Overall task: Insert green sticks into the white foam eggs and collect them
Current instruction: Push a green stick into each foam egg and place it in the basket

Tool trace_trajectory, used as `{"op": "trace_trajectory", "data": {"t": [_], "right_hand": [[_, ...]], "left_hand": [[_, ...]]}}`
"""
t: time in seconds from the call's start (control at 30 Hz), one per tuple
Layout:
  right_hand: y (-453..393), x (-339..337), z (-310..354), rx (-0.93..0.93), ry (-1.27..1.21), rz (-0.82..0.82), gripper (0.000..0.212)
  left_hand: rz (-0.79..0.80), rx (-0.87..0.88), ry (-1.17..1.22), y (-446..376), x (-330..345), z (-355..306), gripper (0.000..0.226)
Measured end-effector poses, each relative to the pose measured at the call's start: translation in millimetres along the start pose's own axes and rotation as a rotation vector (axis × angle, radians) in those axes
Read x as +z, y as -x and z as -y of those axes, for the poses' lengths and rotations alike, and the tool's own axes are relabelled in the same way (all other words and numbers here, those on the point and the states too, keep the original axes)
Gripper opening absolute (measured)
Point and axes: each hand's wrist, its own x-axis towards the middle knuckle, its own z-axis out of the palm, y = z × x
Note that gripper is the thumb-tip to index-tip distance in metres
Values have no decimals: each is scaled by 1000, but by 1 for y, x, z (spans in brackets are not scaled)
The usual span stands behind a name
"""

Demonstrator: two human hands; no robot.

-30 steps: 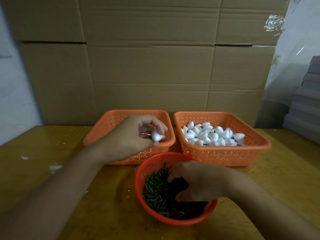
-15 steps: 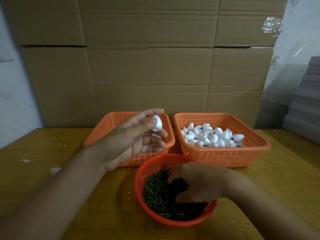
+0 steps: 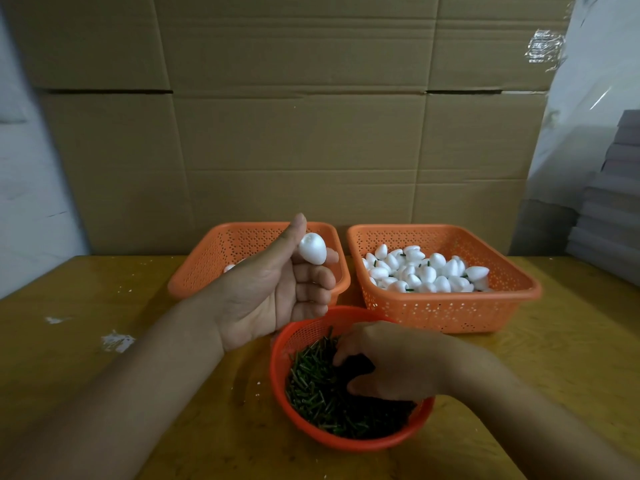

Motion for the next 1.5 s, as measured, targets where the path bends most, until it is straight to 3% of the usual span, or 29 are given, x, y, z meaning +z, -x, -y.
{"op": "trace_trajectory", "data": {"t": [0.2,0.27,0.43,0.67,0.87,0.97,1.2,1.5], "right_hand": [[-3,6,-3,16,-23,-80,25],[-2,5,-3,27,-39,-103,19],[-3,5,-3,40,-58,-119,23],[-1,5,-1,54,-84,-98,16],[-1,5,0,31,-48,-57,28],[1,5,2,45,-16,-68,24],[4,-4,5,16,-47,-138,14],[7,-10,9,-3,-124,-222,13]], "left_hand": [[42,62,9,2,-2,0,23],[43,98,-17,2,-2,1,26],[-68,264,-422,1,2,5,44],[-243,520,-932,4,1,6,29],[-231,503,-1016,7,5,6,31],[-155,448,-887,7,8,5,25],[9,146,-209,8,6,-2,34],[23,-5,29,2,-3,-4,30]]}}
